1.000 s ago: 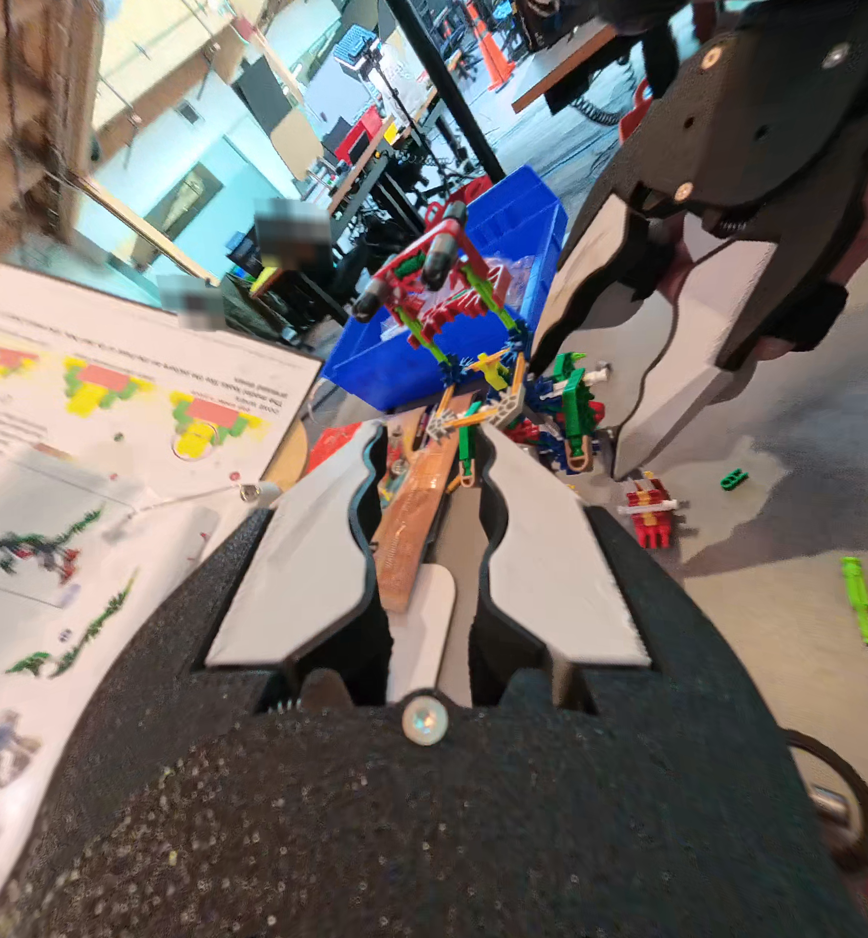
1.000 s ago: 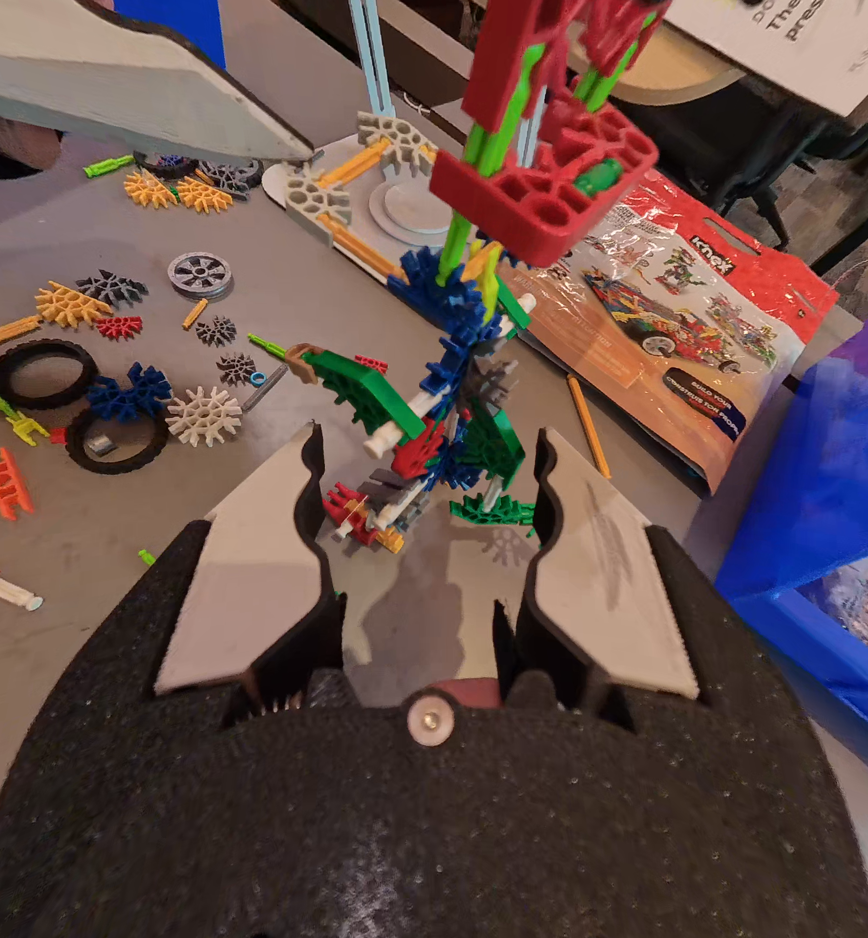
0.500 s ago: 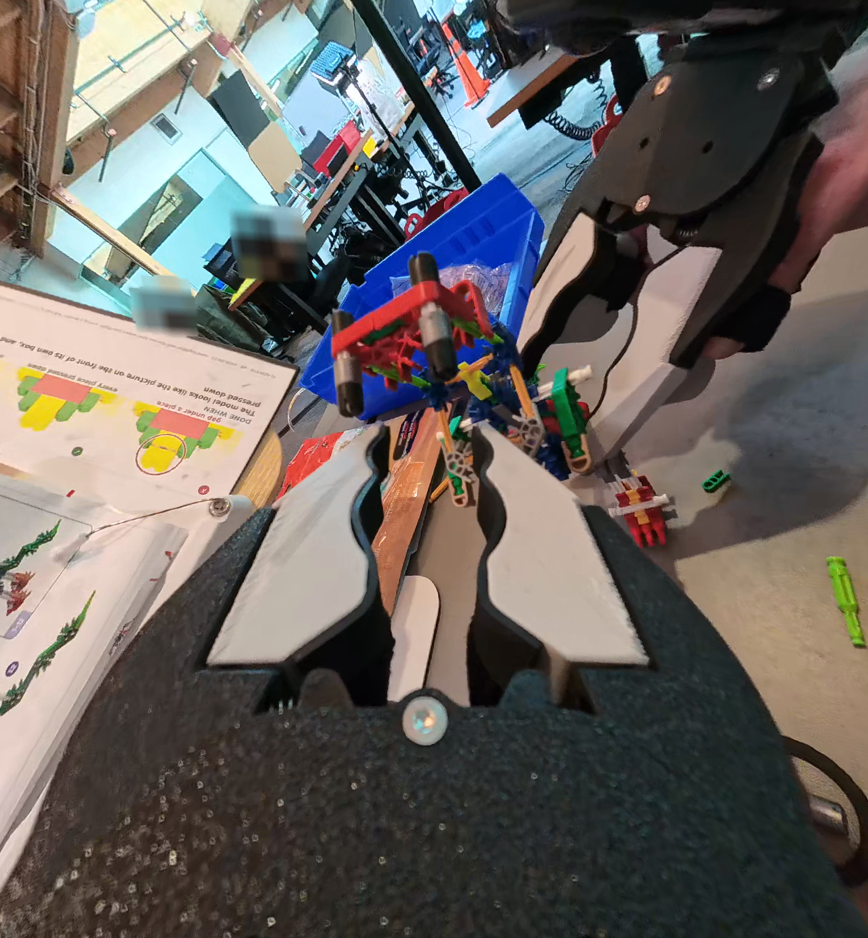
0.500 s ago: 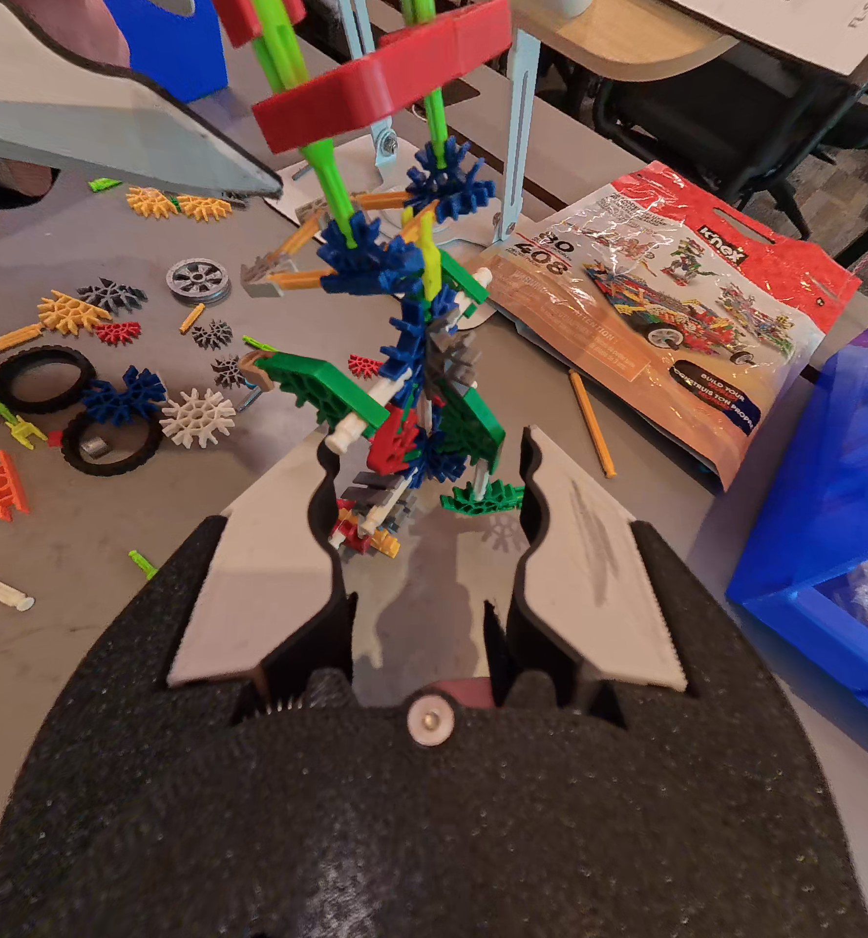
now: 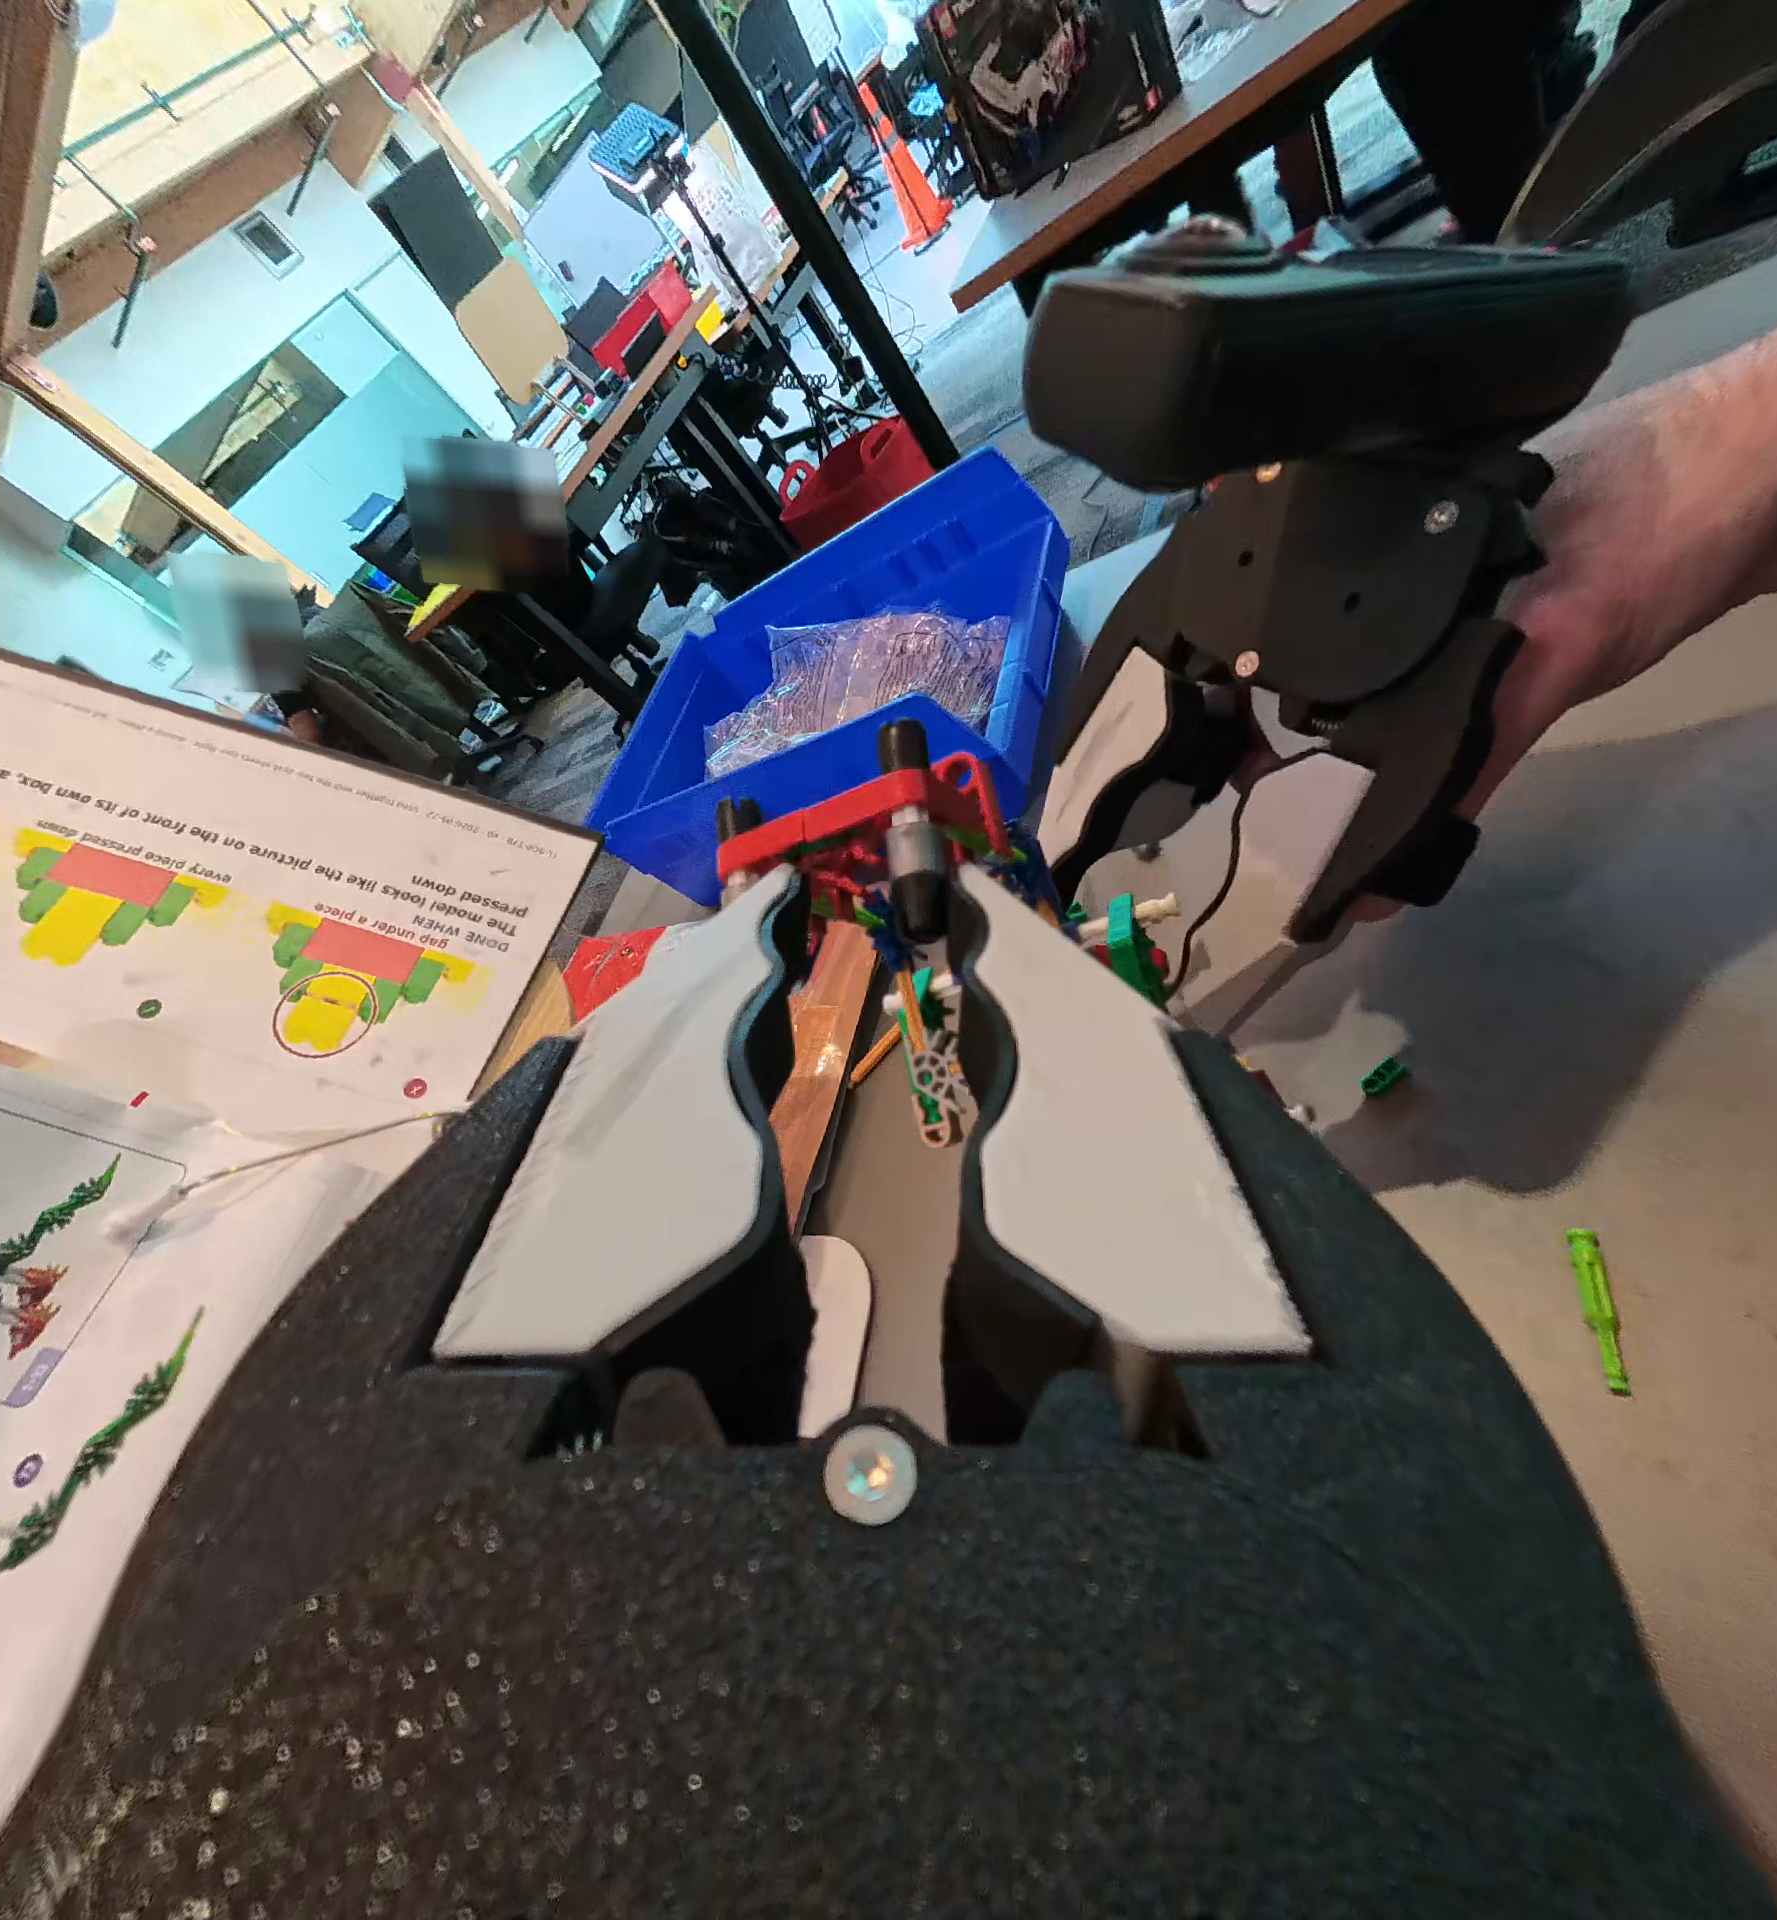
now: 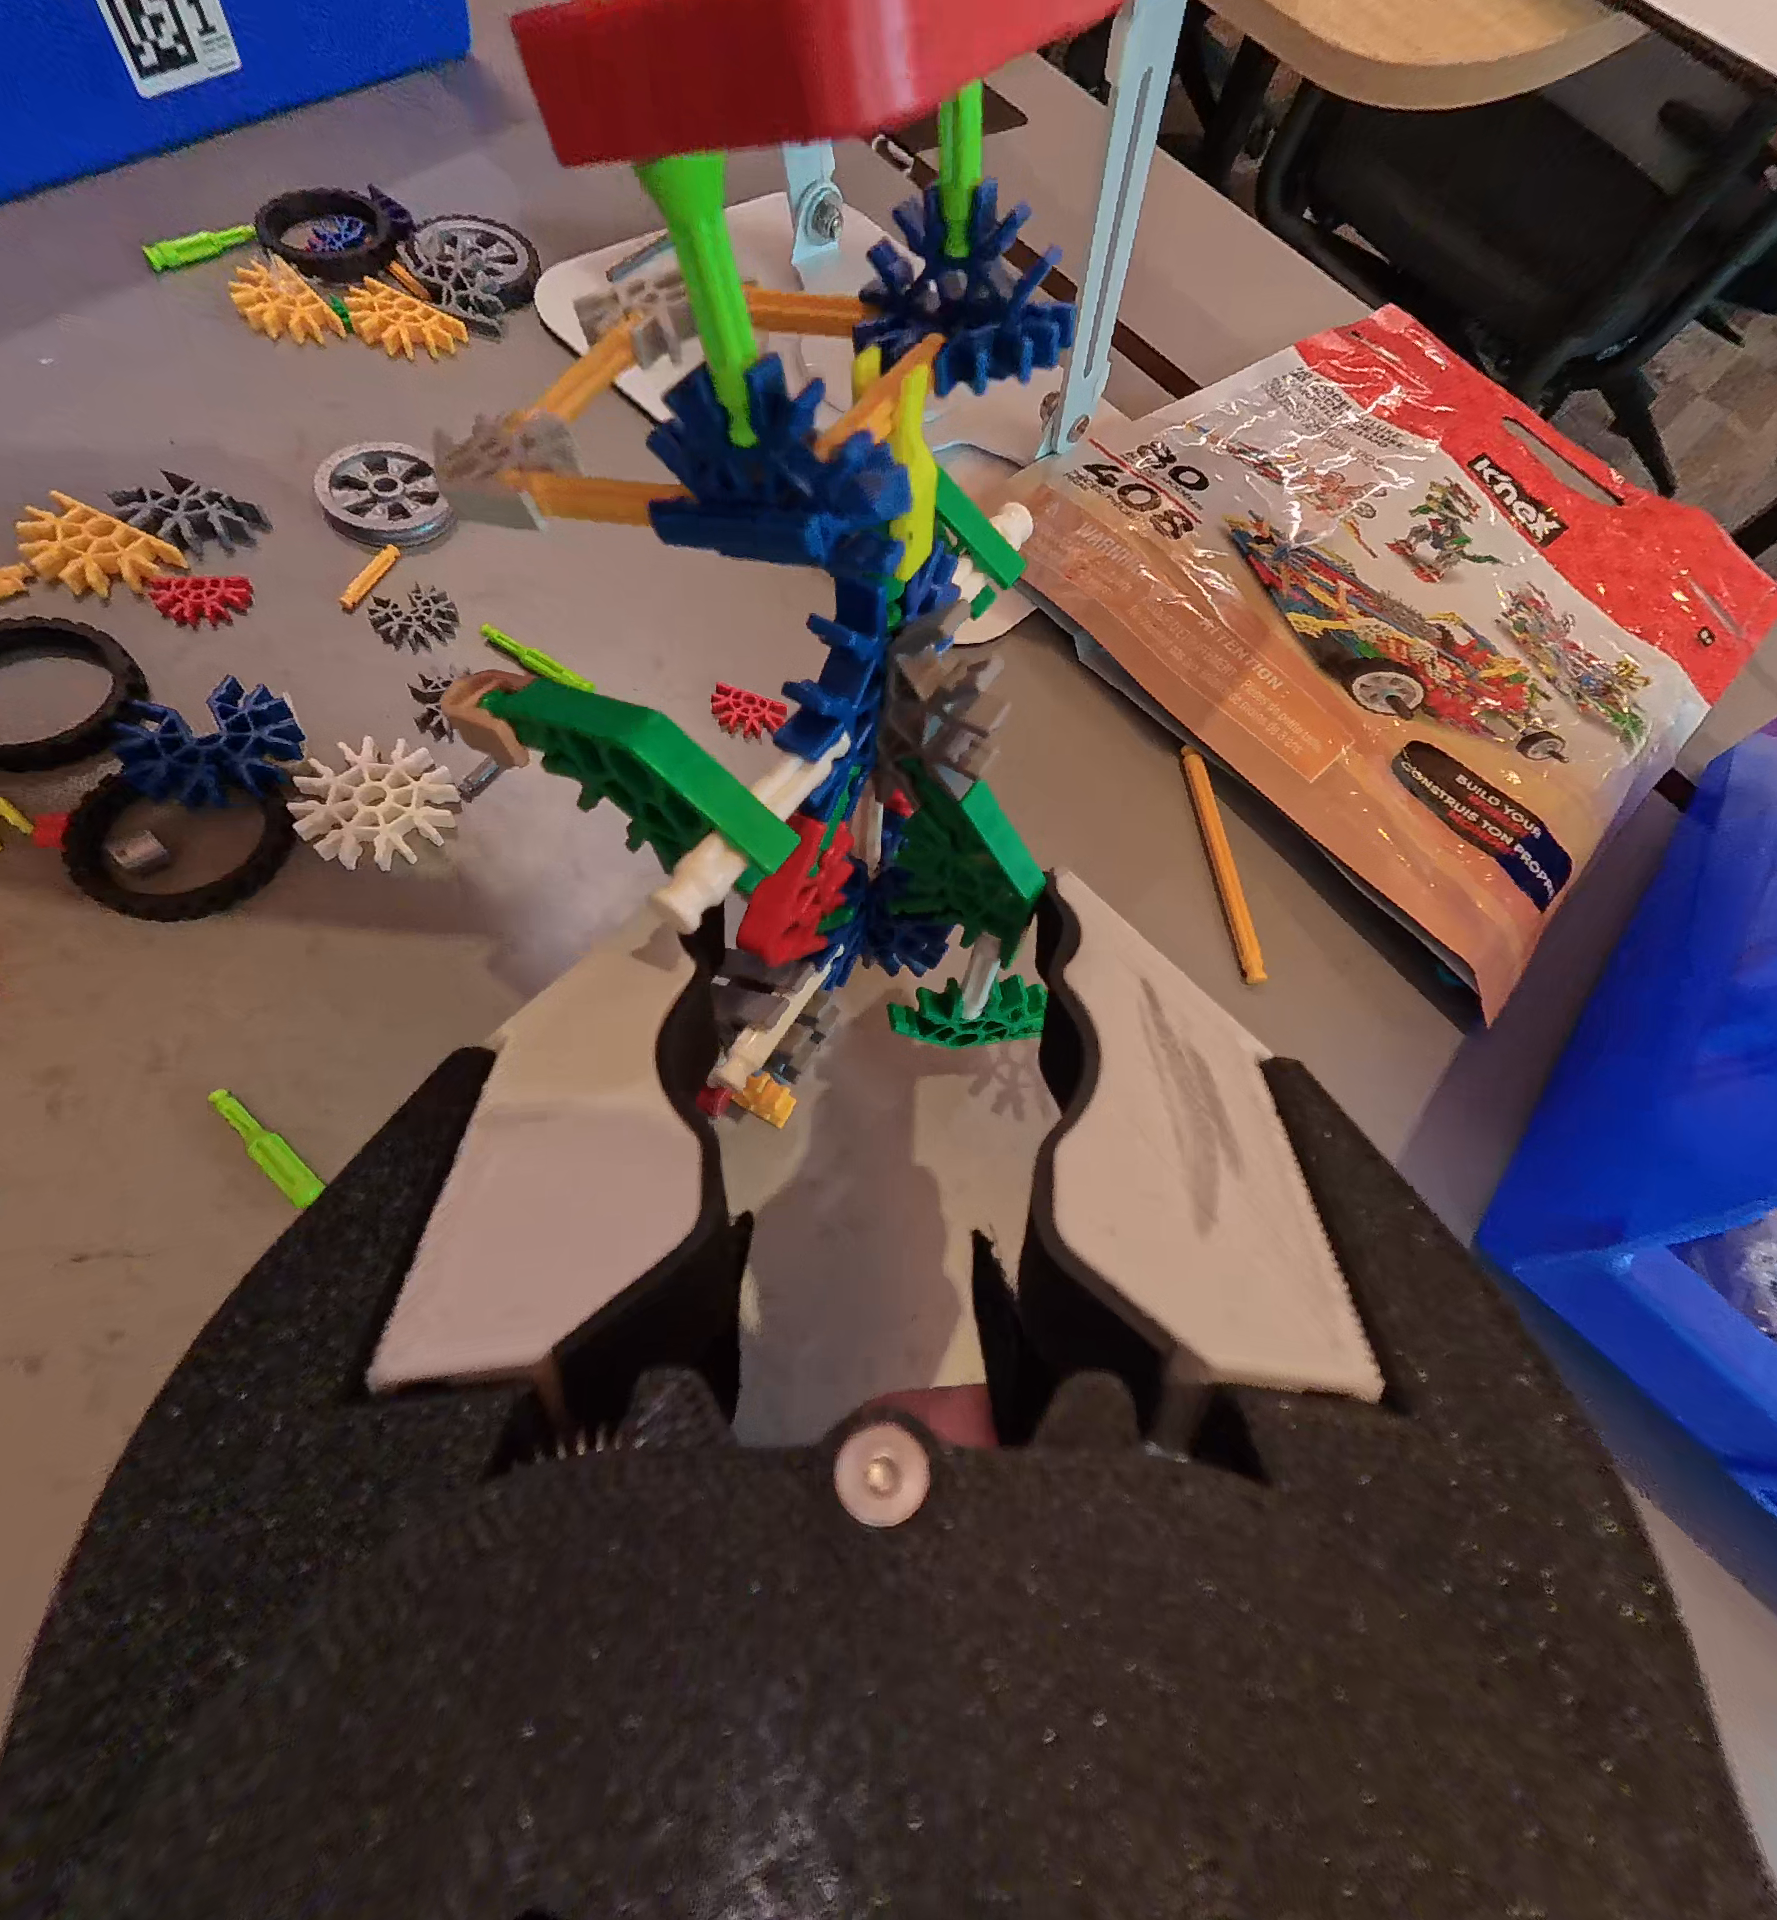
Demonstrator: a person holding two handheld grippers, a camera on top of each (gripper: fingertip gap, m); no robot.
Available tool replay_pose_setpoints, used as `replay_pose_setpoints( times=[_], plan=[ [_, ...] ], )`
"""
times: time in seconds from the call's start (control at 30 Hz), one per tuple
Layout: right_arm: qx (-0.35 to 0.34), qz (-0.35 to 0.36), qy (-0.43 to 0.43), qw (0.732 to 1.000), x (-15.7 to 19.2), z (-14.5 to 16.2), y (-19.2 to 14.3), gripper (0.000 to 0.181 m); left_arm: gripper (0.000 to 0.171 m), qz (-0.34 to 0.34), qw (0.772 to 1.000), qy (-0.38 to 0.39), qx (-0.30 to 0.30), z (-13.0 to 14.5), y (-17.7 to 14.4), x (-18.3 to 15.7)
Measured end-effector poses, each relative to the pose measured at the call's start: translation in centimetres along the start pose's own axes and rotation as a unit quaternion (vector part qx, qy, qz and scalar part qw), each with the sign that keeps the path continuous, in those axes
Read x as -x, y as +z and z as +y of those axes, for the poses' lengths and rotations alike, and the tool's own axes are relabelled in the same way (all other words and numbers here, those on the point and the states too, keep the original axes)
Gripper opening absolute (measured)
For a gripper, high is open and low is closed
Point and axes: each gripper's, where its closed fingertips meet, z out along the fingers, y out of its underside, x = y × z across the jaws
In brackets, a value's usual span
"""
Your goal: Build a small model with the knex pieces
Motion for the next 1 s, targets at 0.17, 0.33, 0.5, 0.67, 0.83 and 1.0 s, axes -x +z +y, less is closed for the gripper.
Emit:
replay_pose_setpoints(
  times=[0.17,0.33,0.5,0.67,0.83,1.0],
  plan=[
    [-0.003,-0.004,0.002,1.0,0.1,-0.3,0.3,0.052,0.013,0.011,1.0,0.018,0.023,-0.8,0.4,0.0],
    [-0.004,-0.006,-0.002,1.0,0.2,-0.4,0.4,0.052,0.017,0.02,0.998,0.024,0.052,-1.1,0.8,0.1],
    [-0.012,-0.011,0.007,1.0,0.1,-0.7,0.0,0.054,0.03,0.028,0.998,0.018,0.046,-1.6,-0.2,0.6],
    [-0.022,-0.006,0.006,1.0,0.4,-0.7,-1.2,0.055,0.035,0.02,1.0,-0.014,0.013,-0.8,-3.2,1.0],
    [-0.031,0.006,0.018,0.999,0.5,-0.4,-2.8,0.055,0.038,0.023,0.998,0.017,0.056,3.0,-3.3,0.0],
    [-0.044,0.017,0.032,0.998,0.8,-0.5,-4.7,0.053,0.039,0.023,0.996,0.028,0.08,5.4,-1.8,-0.6]
  ],
)
